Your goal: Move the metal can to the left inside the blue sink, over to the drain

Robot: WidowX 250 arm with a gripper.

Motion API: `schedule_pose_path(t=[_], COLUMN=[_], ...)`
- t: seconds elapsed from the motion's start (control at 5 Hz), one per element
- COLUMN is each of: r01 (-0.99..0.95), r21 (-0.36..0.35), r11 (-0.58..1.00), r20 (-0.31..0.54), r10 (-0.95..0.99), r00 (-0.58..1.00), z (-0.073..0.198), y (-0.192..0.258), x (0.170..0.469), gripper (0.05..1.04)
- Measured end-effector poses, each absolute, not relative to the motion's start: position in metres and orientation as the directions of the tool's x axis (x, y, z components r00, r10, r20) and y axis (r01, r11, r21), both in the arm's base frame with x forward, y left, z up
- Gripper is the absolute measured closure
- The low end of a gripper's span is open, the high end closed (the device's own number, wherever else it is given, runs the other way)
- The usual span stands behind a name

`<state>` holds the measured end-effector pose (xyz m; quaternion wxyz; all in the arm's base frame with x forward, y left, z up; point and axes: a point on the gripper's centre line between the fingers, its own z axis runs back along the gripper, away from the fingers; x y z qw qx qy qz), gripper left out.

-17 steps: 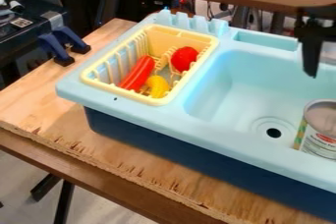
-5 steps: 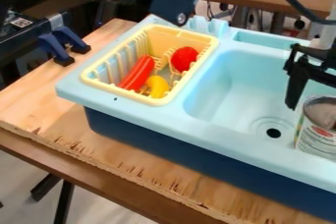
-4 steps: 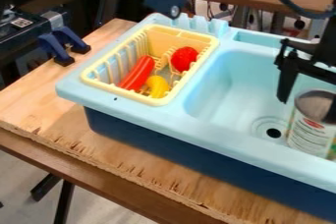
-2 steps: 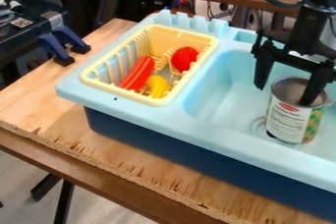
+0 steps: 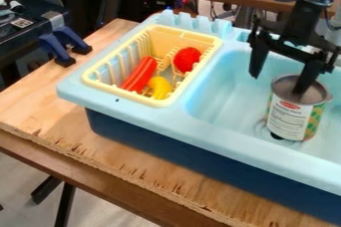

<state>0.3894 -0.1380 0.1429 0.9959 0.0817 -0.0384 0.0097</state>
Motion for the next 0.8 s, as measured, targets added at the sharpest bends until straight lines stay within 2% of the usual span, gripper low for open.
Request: schedule_pose_path(t=[0.2, 0.4, 0.8], r01=[-0.044, -0.08, -0.051], r21=[0.196, 0.183, 0.172], r11=[0.98, 0.98, 0.984], r20=[0.14, 0.235, 0.226], r10=[0.017, 0.036, 0.011], r00=[0.99, 0.971, 0.974], z=[0.145, 0.173, 0.174], y=[-0.135, -0.128, -0.128], x=[0.393, 0.391, 0.381], gripper=[0.084, 0.084, 0.084])
